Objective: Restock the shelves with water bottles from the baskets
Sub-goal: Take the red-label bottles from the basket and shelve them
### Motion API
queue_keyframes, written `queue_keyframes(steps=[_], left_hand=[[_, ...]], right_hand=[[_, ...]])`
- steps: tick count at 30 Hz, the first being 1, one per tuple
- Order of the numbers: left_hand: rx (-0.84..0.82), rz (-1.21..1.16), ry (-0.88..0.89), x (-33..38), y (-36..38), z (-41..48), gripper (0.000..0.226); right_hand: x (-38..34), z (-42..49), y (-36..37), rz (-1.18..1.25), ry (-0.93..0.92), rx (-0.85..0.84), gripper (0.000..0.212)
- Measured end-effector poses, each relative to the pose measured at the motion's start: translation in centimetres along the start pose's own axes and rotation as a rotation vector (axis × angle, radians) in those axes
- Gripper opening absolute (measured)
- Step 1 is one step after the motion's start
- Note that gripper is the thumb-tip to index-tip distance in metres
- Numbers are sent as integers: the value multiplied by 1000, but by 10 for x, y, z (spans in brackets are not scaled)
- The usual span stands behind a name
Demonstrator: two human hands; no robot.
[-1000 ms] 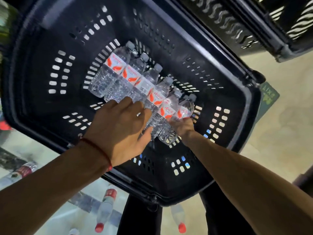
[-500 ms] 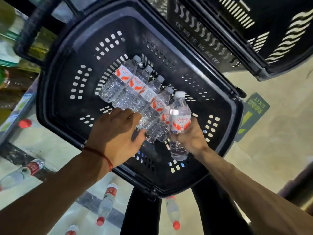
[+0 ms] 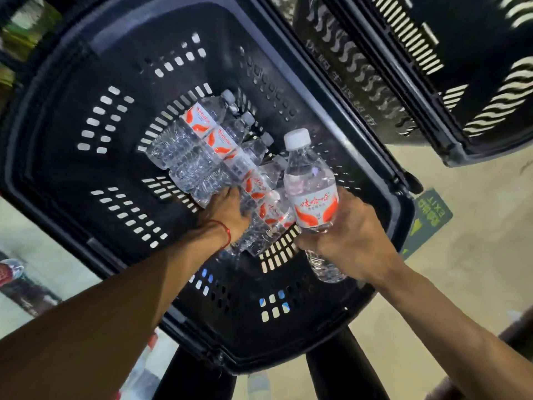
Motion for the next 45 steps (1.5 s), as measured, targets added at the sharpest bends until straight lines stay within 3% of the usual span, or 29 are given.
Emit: queue_keyframes(steps=[7,13,17,23,29,36,40,45], left_hand=[[229,72,-49,5,23,19,52],[207,15,-59,13,26,23,67],[246,146,-134,18,21,26,48],[221,325,-68,23,12,36,58],[208,451,32,36,7,30,42],[224,416,101,16,-9,-1,72],[236,91,46,2,-30,-36,68],[337,-506,83,-6,-66,-87,41]], right_hand=[[17,18,-5,120,14,-46,56],[21,26,-11,192,-2,-84,49],[25,26,-12,255,-25,-101,47],[26,27,-12,274,-30,-105,49],[31,28,-11,262,-21,-32,55],[30,17,-15,222,16,75,61],[22,0,-16,266,42,110,65],[4,-28,-12,307,50,137,93]])
Point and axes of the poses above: each hand's wrist, its own z-axis towards the middle knuckle, its own y-axis out of the palm, x = y × z, the point moved 7 cm from there along z, towards the middle knuckle, and after that the axes turned 11 degrees about z, right-handed, at the moved point
